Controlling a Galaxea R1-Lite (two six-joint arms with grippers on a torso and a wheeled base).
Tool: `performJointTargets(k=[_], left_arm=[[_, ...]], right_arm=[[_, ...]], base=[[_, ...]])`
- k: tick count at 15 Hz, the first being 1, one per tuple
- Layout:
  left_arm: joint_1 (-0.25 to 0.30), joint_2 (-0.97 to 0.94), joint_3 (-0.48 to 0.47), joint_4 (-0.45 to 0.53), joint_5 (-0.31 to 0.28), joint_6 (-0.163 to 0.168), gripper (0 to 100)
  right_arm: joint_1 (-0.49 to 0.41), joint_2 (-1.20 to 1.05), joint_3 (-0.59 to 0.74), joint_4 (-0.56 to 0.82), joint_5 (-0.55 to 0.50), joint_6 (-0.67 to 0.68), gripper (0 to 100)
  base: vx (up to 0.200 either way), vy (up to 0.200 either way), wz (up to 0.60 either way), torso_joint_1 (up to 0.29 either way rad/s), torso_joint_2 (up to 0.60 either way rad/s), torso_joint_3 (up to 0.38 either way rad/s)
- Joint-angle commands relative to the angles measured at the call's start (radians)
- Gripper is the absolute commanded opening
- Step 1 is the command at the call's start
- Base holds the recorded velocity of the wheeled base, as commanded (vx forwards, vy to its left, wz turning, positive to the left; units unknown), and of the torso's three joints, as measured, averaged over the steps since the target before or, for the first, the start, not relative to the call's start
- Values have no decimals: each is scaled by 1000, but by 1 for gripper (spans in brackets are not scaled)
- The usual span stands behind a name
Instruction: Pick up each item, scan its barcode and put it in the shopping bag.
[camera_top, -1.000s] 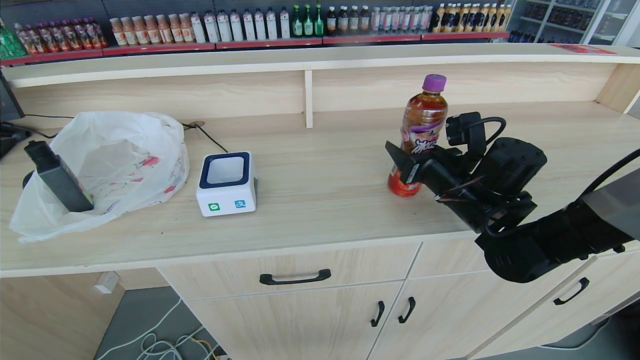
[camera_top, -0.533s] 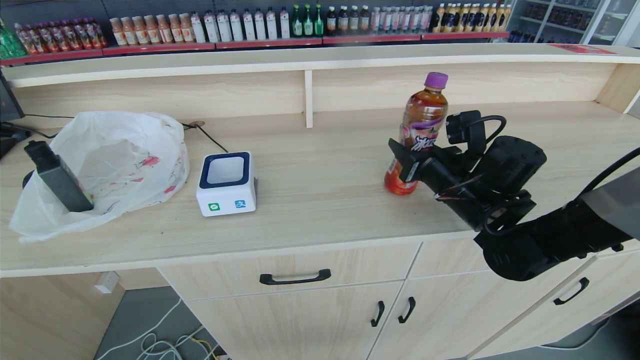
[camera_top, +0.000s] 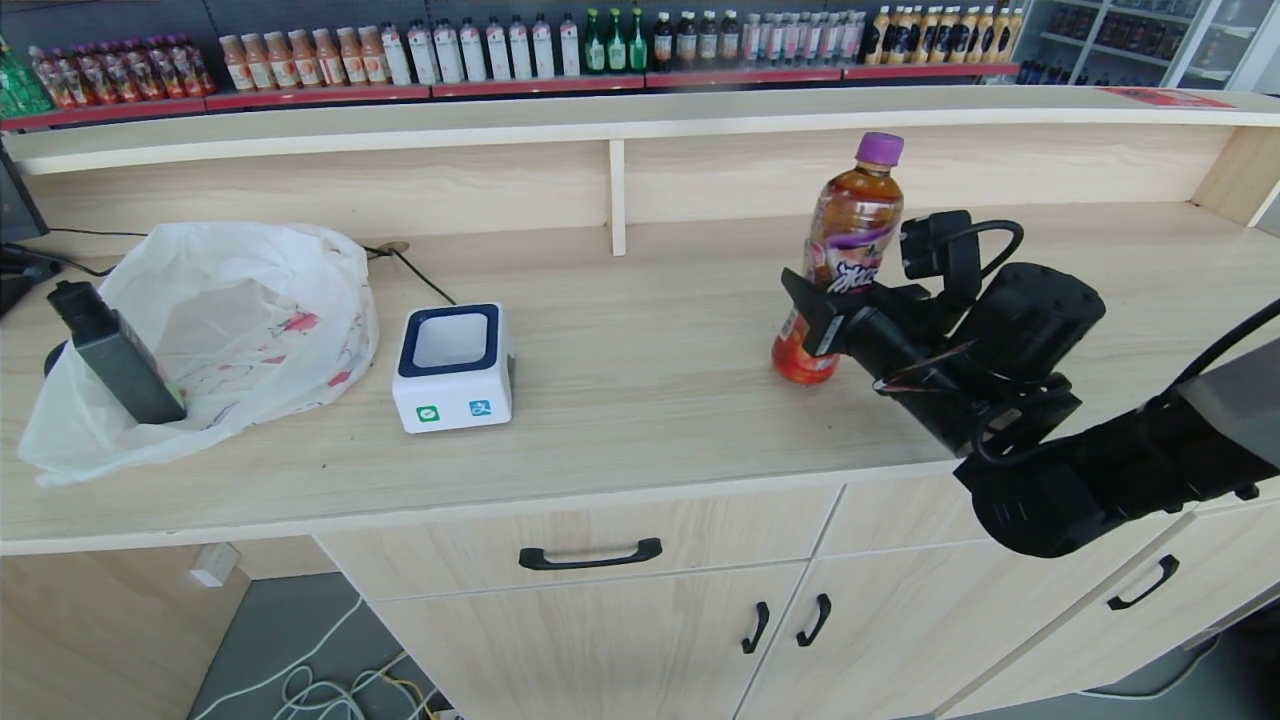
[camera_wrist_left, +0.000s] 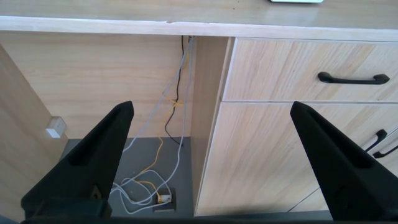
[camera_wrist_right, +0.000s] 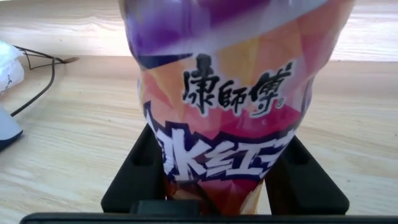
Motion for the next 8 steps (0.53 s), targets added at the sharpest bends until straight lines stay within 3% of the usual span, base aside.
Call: performJointTargets(k=[1,5,8], left_arm=[[1,0,0,0,0,0,100],[1,0,0,0,0,0,100],[1,0,0,0,0,0,100]], right_arm=[[3,-44,3,-3,0,0,0],[16,-121,29,-6,-1,-3,0],[62,-214,158,-47,-4,-3,0]], base=[[0,0,0,0,0,0],[0,0,0,0,0,0],[0,0,0,0,0,0]])
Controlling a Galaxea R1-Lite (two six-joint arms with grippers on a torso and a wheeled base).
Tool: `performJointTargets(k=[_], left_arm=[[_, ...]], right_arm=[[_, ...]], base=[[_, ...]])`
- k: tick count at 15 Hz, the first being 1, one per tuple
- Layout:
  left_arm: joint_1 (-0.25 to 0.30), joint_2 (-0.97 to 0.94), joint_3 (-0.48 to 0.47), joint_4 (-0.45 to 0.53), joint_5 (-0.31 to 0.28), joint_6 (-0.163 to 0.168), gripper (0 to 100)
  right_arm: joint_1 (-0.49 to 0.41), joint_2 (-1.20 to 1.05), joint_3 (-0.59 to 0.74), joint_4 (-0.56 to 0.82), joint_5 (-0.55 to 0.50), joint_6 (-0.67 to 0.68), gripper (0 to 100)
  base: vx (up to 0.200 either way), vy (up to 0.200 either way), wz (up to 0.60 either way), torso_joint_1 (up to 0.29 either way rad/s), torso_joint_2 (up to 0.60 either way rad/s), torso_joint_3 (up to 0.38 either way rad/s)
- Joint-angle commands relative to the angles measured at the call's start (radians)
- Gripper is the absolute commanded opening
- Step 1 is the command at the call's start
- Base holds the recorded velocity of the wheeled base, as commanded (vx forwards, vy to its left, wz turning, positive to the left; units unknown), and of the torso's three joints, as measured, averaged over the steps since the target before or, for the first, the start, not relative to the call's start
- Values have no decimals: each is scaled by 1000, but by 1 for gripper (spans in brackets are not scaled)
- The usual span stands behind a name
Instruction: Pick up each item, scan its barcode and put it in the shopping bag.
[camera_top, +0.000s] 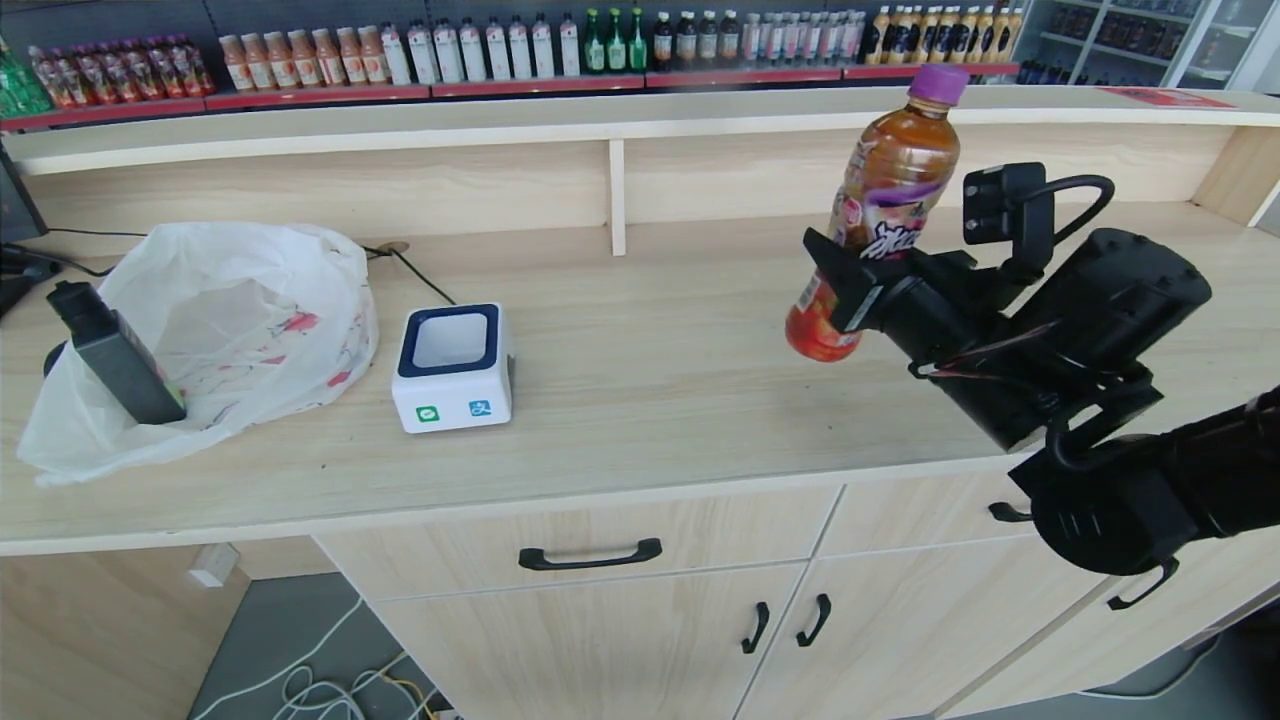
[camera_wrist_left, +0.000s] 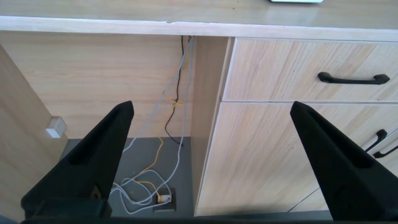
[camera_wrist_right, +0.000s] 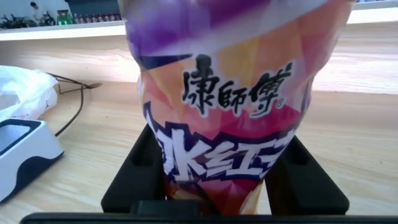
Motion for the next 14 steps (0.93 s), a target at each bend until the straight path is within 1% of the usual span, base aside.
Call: performJointTargets(k=[1,3,5,10,12,14], left_arm=[[0,0,0,0,0,0,100],[0,0,0,0,0,0,100],[0,0,0,0,0,0,100],[0,0,0,0,0,0,100],[0,0,0,0,0,0,100],[0,0,0,0,0,0,100]], right_arm=[[33,-101,128,-37,-1,-4,0],[62,-176,295,-113,-16,-7,0],[78,-242,390,-144,-21,-7,0],[101,-365,470,-144,-22,-7,0],[139,-389,505,-144,-36,-14,0],[210,-391,524,-144,-90,-13,0]], base=[[0,0,0,0,0,0],[0,0,0,0,0,0],[0,0,0,0,0,0],[0,0,0,0,0,0],[0,0,0,0,0,0],[0,0,0,0,0,0]])
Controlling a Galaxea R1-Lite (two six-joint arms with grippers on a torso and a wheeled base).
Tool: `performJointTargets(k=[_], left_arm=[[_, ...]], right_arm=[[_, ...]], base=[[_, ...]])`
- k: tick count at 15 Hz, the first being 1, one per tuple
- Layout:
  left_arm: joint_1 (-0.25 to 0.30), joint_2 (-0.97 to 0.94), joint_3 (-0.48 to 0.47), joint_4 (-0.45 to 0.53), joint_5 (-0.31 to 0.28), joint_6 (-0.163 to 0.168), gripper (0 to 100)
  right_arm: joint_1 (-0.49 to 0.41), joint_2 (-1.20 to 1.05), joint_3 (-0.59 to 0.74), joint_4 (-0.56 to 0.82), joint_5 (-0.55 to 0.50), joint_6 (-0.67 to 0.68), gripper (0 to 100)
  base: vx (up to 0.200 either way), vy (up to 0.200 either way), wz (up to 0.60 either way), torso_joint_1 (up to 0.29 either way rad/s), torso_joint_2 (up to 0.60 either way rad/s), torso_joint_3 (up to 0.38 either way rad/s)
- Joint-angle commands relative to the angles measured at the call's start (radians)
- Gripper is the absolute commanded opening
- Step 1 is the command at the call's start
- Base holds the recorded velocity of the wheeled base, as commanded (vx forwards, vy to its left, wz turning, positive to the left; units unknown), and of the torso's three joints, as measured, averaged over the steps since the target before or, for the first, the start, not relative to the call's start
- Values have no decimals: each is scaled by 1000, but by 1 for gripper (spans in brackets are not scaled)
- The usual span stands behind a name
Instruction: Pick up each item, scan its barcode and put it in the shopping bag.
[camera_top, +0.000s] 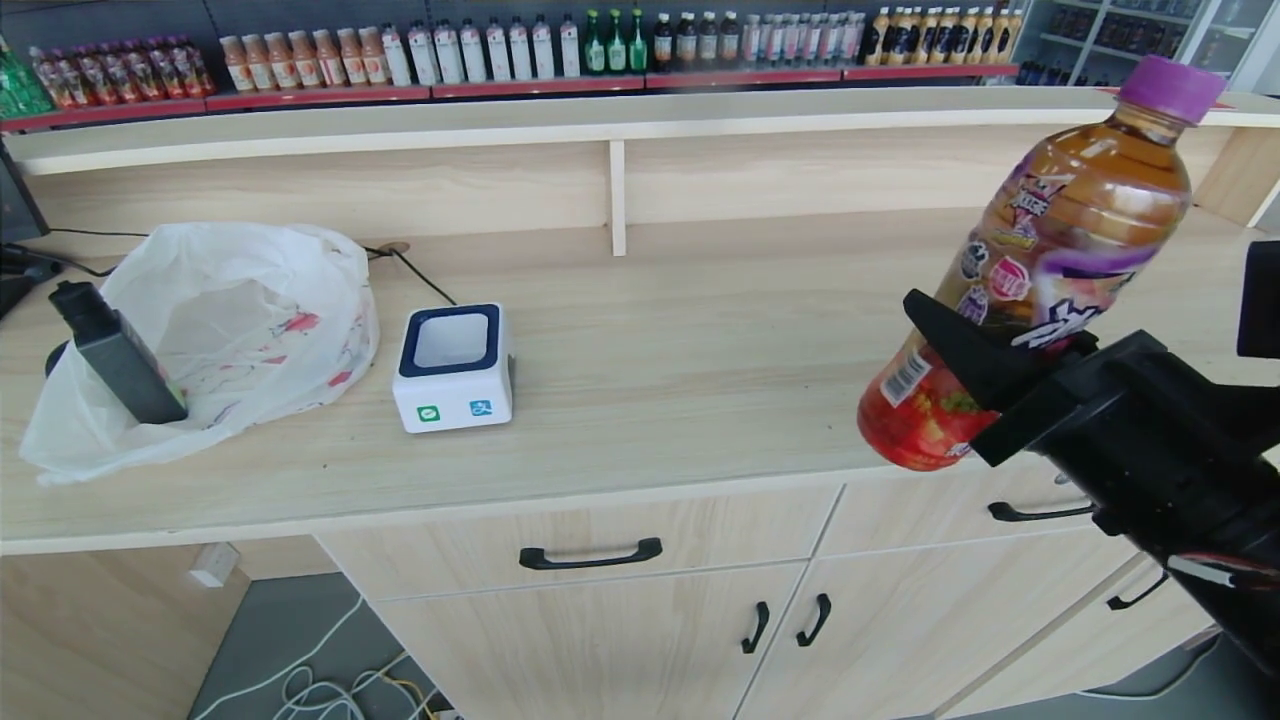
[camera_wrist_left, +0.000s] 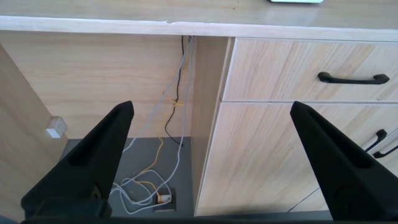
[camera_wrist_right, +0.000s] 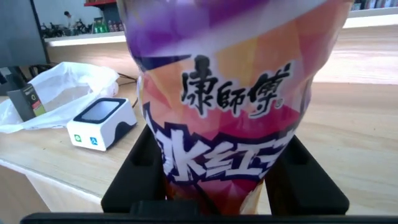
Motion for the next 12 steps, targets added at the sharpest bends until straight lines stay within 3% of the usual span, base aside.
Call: performJointTargets(k=[1,5,12], left_arm=[[1,0,0,0,0,0,100],[1,0,0,0,0,0,100],[1,0,0,0,0,0,100]], right_arm=[[71,-16,22,0,-32,2,0],[169,-9,57,-1,-46,10,0],[247,4,57,-1,-40,85,0]], base=[[0,0,0,0,0,0],[0,0,0,0,0,0],[0,0,0,0,0,0]])
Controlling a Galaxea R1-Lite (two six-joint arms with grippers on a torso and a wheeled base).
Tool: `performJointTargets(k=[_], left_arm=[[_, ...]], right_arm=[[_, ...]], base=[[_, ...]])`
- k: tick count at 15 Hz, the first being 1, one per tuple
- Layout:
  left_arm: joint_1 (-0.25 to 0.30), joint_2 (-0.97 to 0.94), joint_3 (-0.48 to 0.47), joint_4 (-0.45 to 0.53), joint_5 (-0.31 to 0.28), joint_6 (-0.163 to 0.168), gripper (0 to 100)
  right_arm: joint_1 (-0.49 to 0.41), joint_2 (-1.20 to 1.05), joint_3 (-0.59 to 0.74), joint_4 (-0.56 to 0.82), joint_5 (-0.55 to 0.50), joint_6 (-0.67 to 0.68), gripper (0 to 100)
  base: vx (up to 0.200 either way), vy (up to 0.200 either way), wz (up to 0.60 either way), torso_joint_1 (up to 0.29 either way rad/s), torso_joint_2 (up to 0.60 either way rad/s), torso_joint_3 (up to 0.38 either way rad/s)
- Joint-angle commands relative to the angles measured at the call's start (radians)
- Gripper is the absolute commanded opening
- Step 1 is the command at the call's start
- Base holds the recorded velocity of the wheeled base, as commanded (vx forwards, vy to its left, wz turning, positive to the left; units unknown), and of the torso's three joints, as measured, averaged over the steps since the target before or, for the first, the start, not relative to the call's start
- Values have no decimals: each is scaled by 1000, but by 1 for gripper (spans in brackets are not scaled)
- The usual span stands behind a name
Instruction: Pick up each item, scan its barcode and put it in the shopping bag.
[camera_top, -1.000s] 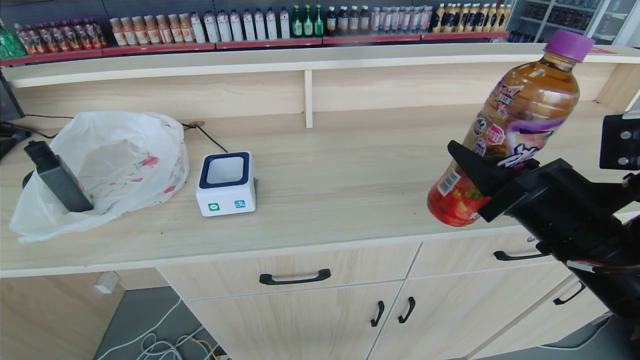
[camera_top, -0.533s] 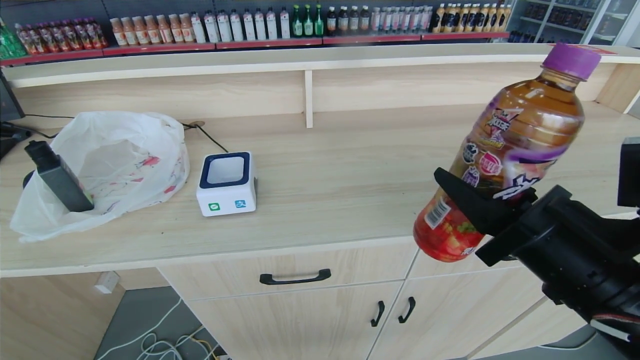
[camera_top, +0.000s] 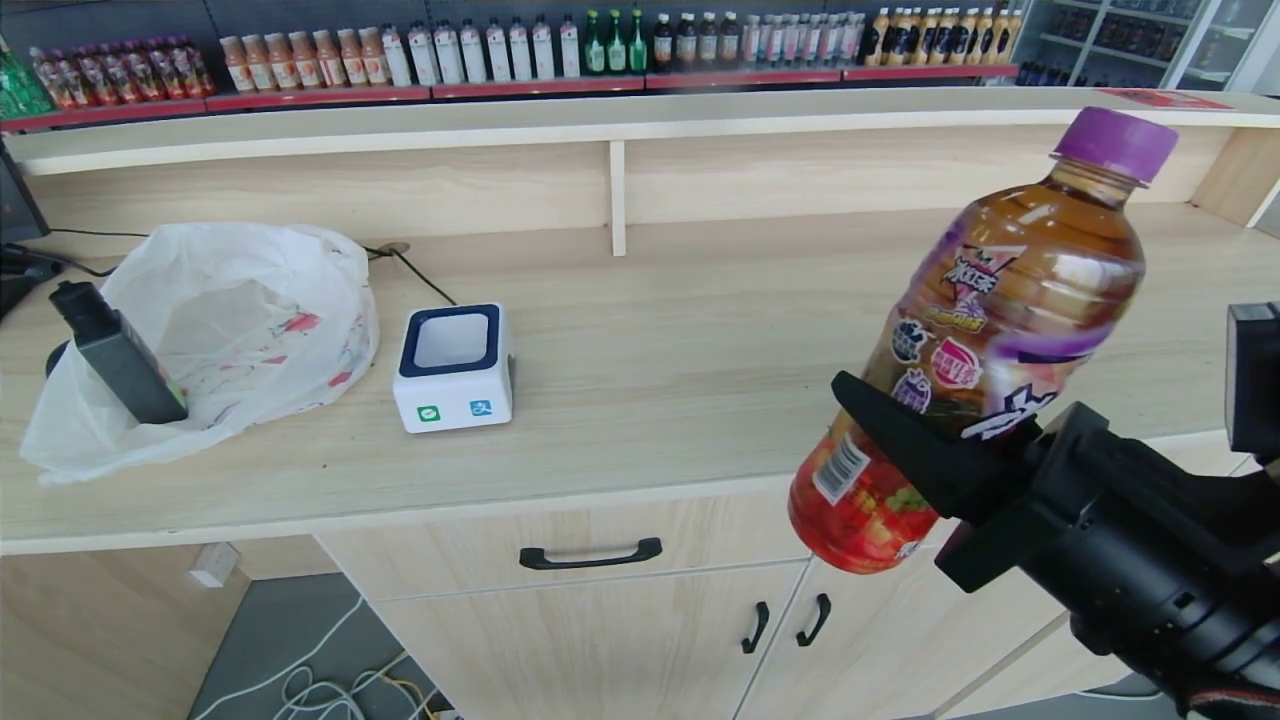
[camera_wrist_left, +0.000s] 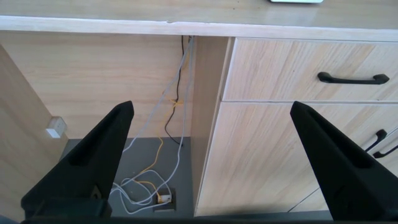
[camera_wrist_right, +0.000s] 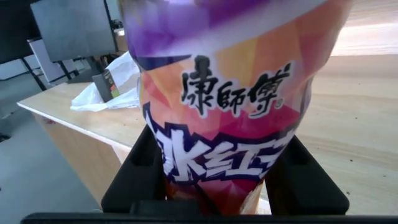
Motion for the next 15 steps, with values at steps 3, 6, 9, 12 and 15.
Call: performJointTargets(k=[3,6,9,12,15], left_arm=[[0,0,0,0,0,0,100],[0,0,0,0,0,0,100],[0,0,0,0,0,0,100],[0,0,0,0,0,0,100],[0,0,0,0,0,0,100]], right_arm=[[46,11,-23,0,58,34,0],[45,25,-62,0,124,94,0],[35,29,-71,0,168,134,0],[37,60,-77,-1,171,220,0],[42,63,-89,-1,174,251,0]], base=[[0,0,0,0,0,0],[0,0,0,0,0,0],[0,0,0,0,0,0],[0,0,0,0,0,0],[0,0,0,0,0,0]])
